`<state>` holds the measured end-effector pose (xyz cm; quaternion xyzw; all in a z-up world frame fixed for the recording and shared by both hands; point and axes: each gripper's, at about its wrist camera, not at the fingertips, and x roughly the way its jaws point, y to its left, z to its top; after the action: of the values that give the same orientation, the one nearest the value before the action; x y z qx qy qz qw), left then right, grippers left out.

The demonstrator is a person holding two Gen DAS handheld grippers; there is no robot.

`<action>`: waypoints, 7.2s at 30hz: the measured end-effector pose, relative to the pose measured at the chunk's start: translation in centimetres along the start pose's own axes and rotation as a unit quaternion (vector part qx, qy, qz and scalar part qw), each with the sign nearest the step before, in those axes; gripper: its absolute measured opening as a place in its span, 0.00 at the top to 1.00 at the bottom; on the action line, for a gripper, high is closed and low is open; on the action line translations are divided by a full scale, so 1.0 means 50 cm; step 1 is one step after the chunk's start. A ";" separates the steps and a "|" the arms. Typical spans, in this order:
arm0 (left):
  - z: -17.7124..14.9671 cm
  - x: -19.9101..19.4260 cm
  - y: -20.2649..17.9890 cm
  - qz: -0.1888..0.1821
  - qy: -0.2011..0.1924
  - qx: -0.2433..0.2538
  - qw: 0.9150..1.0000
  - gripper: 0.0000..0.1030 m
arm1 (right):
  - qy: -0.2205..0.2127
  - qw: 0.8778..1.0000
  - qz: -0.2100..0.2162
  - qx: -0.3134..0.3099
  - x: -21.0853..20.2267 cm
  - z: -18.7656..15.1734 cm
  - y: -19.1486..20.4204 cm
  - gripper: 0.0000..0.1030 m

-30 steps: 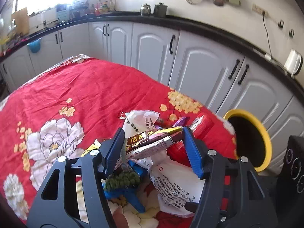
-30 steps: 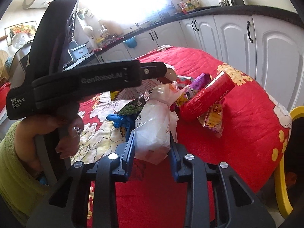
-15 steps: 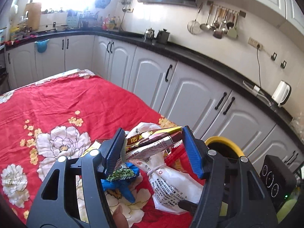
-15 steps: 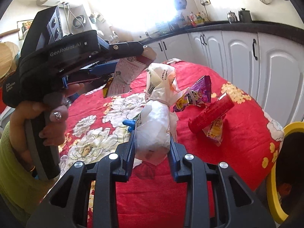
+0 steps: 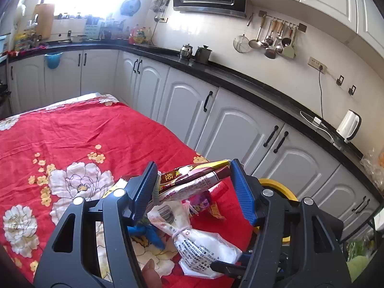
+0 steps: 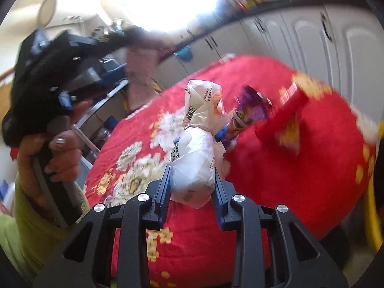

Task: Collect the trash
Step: 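Carry the snack wrapper and white plastic bag over the yellow bin with both tools, then open both tools to drop the wrapper and white bag into the bin, then move both tools back toward the trash on the table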

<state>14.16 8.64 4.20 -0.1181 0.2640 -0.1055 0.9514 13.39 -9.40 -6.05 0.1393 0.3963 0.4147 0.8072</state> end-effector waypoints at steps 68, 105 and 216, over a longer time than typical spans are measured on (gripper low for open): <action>-0.029 0.145 -0.370 -0.128 0.042 0.083 0.987 0.47 | -0.162 0.975 -0.122 0.095 -0.441 -0.054 -0.230 0.72; -0.182 0.343 -0.486 -0.165 0.159 0.093 0.969 0.47 | -0.168 0.942 -0.243 0.160 -0.497 -0.123 -0.390 0.72; -0.073 0.070 0.101 0.102 -0.013 -0.128 0.986 0.11 | -0.006 0.972 -0.189 -0.137 -0.030 -0.032 -0.018 0.20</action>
<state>15.89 11.89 -1.94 -0.2128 0.2737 0.0286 0.9375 12.19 -11.27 -6.79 -0.0473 0.3504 0.3045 0.8845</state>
